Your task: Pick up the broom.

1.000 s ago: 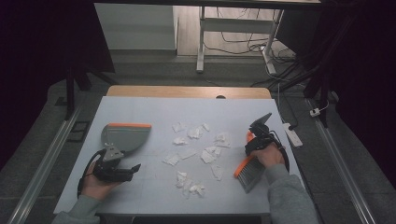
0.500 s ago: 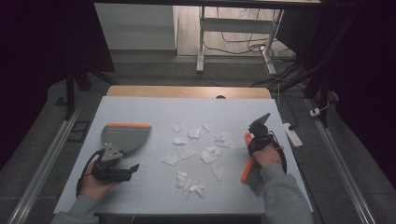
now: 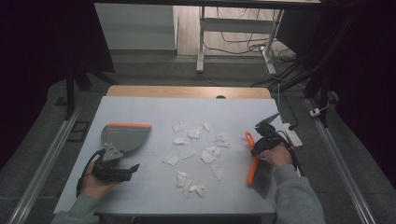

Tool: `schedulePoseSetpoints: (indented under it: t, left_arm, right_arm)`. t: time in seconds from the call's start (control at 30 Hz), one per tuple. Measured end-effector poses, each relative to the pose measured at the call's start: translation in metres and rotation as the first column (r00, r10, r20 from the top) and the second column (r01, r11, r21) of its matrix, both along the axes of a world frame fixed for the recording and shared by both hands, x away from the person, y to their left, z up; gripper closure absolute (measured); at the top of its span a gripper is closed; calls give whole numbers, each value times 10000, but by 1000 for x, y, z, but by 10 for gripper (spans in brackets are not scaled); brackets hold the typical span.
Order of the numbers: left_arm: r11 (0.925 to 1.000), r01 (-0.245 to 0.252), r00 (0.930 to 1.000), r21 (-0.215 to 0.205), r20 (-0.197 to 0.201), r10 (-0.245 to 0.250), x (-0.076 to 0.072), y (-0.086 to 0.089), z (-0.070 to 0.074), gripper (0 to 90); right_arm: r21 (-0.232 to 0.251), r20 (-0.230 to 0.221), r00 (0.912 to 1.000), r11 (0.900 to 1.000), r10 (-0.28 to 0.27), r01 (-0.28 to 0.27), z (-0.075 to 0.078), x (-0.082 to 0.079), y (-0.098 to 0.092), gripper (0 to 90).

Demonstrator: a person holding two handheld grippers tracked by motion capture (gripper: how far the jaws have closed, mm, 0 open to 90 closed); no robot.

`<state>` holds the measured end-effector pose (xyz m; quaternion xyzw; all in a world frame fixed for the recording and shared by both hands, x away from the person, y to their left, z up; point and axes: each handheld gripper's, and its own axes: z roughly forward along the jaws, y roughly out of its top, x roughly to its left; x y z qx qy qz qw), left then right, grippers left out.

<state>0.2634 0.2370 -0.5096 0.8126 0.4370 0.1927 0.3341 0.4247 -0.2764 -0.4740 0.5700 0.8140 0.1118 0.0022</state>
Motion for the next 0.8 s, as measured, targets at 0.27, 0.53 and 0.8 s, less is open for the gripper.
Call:
schedulePoseSetpoints:
  t: [0.27,0.53,0.8]
  left_arm:
    - [10000,-46,10000,25,17,46,1,-1,0,199]
    - [9999,-70,10000,115,28,70,2,-3,-1,199]
    - [9999,-40,10000,109,61,39,3,-6,-1,200]
  right_arm:
    - [1782,760,9970,9835,172,-306,16,-18,-25,698]
    - [2764,1672,9853,9576,351,-810,29,-30,-35,698]
    - [3873,2912,9560,9092,365,-1527,42,-42,-35,698]
